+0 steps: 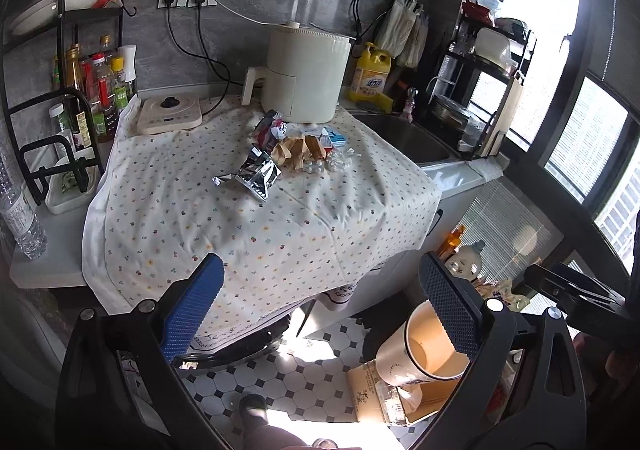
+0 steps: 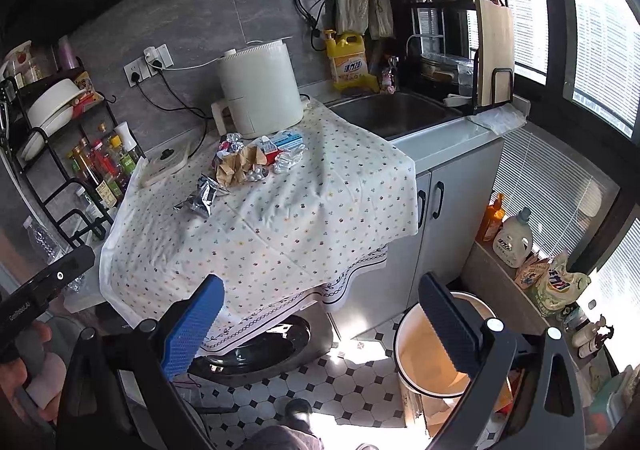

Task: Collect trash
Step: 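Move both tools toward the trash pile on the floral cloth, then grasp the silver chip bag with the left tool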

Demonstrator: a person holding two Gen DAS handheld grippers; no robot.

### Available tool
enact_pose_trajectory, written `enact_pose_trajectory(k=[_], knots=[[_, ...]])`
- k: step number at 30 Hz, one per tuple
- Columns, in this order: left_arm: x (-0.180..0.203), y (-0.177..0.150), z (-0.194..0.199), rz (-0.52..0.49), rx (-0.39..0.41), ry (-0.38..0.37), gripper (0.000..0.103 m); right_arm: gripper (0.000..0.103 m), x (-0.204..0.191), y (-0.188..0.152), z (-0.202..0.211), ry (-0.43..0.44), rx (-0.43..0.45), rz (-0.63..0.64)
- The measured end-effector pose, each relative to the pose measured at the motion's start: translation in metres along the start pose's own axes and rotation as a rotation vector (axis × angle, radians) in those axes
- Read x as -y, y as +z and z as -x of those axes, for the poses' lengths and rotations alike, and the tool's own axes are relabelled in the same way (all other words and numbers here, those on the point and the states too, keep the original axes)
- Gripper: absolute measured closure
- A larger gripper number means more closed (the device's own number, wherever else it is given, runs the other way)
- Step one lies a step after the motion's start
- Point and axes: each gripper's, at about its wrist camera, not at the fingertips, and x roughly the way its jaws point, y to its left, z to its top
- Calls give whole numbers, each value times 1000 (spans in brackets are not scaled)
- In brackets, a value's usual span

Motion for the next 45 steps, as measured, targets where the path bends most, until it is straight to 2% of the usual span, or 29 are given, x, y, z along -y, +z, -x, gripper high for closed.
enact_pose_trajectory(k=[10, 16, 24, 33, 38, 45], knots=[[-53, 42, -65, 24, -32, -30, 6, 8, -42, 43, -60, -35, -24, 25], [-88, 65, -101, 46, -35, -72, 6, 10, -64, 69, -101, -23, -41, 7], [-126, 85, -154, 74, -75, -126, 8, 13, -95, 85, -151, -10, -66, 1], [-134, 101, -222, -7, -184, -162, 8, 16, -113, 98, -187, -41, -78, -52], [-129, 102, -262, -49, -255, -164, 8, 23, -118, 105, -203, -48, -102, -56], [-121, 104, -298, -56, -290, -117, 8, 30, -116, 123, -232, -11, -145, -38]])
